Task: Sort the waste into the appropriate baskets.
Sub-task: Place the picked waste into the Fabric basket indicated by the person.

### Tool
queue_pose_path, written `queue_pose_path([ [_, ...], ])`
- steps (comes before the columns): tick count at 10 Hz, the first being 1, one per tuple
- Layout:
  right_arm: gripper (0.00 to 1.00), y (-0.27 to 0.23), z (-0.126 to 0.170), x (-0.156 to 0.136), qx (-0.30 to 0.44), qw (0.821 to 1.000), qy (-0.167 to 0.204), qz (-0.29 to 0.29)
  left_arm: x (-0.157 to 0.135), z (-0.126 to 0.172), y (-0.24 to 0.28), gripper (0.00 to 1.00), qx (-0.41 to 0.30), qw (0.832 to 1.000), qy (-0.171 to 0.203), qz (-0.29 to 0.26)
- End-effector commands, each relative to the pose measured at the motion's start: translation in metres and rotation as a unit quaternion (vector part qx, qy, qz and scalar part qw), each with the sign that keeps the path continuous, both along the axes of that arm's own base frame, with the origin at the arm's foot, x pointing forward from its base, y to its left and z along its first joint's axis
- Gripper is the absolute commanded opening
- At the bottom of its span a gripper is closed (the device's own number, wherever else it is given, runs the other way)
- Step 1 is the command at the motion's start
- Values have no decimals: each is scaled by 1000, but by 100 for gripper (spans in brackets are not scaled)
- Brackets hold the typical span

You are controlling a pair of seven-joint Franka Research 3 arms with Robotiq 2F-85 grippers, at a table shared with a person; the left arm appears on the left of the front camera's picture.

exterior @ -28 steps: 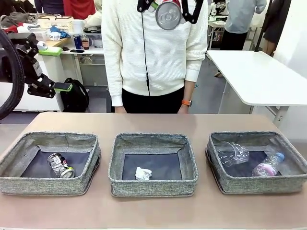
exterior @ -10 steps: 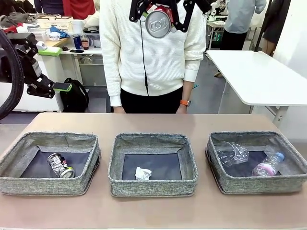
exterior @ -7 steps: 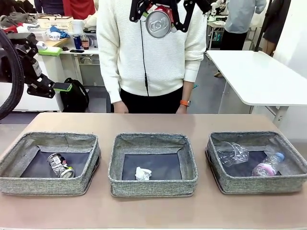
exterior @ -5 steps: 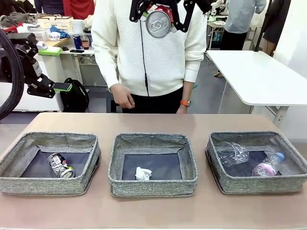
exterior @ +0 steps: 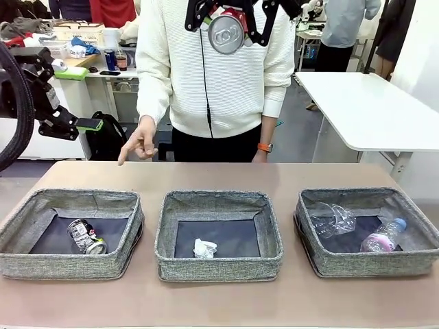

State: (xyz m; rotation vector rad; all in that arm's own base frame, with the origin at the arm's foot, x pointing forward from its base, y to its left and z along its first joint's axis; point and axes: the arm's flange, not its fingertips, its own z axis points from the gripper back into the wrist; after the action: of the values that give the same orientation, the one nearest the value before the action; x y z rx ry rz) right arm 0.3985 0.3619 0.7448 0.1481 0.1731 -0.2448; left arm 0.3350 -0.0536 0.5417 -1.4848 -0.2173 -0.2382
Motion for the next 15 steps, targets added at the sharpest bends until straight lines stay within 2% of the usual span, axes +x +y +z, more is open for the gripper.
queue_pose_path([
  [1, 3, 1, 2, -2, 4, 1000, 2, 2, -1, 3, -2, 100, -13, 1000, 0, 0],
  [12, 3, 1, 2, -2, 4, 1000, 2, 2, -1, 3, -2, 100, -13, 1000, 0, 0],
  [13, 3, 0, 0, 0, 0, 1000, 0, 0, 0, 0, 0, 100, 0, 1000, 0, 0],
  [14, 3, 23, -20, 9, 0, 997, -14, 75, -9, 3, 16, 100, 83, 997, -9, -2],
  [15, 3, 43, -40, 16, 2, 993, -19, 120, -17, 3, 45, 100, 158, 987, -2, 11],
])
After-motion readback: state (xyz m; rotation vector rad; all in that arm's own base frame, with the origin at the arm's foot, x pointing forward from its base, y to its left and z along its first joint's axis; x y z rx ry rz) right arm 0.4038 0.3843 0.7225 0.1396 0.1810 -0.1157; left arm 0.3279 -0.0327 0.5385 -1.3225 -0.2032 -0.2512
